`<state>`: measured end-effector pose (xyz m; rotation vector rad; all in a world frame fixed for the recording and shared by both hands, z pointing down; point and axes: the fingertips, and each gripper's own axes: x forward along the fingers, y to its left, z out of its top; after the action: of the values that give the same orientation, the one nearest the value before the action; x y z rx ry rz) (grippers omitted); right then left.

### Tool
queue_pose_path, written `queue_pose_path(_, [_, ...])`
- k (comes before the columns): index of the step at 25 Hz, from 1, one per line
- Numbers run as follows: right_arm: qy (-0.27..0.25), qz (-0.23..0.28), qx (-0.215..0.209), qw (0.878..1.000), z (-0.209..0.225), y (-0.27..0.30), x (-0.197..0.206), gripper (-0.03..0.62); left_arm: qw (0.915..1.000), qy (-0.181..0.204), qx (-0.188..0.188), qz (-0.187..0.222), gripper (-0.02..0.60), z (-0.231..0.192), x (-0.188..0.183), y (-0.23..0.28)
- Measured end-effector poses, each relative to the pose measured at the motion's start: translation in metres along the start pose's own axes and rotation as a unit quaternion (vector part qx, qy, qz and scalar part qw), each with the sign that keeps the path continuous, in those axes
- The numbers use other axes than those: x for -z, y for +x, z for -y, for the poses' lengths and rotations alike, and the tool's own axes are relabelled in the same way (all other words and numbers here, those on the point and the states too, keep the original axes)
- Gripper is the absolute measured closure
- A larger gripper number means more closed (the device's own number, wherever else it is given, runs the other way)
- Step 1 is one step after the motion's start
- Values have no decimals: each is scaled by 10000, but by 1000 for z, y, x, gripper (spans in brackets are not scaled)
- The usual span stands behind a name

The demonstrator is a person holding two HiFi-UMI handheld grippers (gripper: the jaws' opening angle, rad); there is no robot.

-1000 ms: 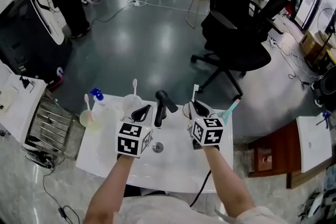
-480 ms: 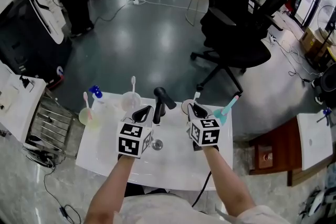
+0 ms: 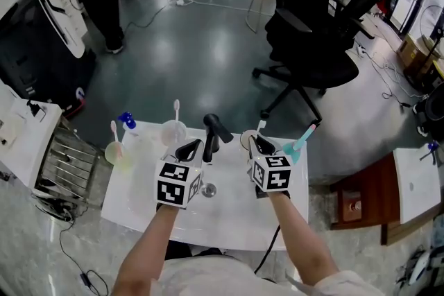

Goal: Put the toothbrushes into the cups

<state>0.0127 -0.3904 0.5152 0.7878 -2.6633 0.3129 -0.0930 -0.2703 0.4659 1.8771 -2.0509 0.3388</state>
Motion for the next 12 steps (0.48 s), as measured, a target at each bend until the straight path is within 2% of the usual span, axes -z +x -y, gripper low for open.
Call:
queue_pose_path(3, [87,-40,17,10000,1,-1,1,546,10000,-2,15,-12,578,2,1,-1])
queue_pose_path(7, [222,-64,13,9997,-1,-3,2,463,10000,13,60,-13,577,3,2,-4])
queue_pose_path(12, [274,-68,77,9996,-5,-10,3,456,9999,-6,105,46,578,0,2,-10])
